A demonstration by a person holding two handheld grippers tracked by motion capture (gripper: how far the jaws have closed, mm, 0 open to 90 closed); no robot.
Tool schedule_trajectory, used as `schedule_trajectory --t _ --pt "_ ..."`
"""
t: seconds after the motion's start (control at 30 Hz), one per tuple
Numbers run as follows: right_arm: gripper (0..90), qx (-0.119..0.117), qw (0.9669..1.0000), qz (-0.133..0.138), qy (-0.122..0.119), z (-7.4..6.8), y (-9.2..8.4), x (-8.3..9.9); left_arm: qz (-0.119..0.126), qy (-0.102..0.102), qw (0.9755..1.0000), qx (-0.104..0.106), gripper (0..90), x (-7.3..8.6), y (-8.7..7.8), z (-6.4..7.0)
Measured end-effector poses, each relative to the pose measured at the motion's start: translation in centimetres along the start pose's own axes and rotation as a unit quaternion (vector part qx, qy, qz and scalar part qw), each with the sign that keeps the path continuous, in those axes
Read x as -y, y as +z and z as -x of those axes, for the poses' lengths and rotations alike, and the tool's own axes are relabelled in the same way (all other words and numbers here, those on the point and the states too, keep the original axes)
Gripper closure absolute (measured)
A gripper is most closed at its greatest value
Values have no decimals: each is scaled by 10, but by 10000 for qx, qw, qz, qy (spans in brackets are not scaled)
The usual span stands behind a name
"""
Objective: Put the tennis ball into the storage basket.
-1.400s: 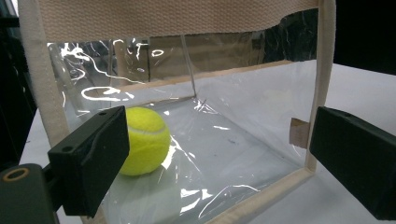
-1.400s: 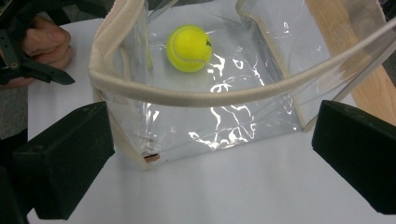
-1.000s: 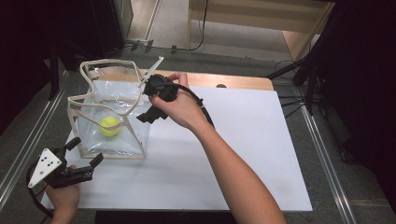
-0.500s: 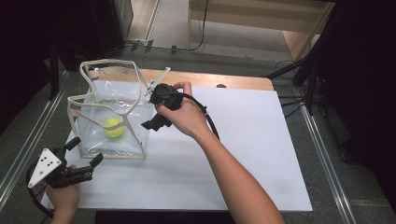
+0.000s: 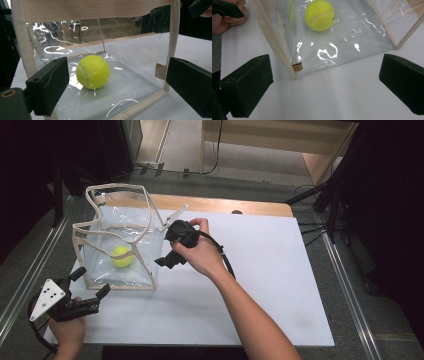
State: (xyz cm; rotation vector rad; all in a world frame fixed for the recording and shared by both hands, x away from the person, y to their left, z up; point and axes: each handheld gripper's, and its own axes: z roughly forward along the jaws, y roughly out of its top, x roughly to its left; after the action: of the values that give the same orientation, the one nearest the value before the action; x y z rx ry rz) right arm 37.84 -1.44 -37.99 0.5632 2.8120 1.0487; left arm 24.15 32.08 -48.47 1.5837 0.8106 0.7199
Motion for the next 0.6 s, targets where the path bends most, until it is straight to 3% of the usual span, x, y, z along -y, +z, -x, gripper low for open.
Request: schedule_trajectory --t 0.6 --pt "0 104 9990 386 197 -4 5 35 -1 20 10000 11 54 0 0 0"
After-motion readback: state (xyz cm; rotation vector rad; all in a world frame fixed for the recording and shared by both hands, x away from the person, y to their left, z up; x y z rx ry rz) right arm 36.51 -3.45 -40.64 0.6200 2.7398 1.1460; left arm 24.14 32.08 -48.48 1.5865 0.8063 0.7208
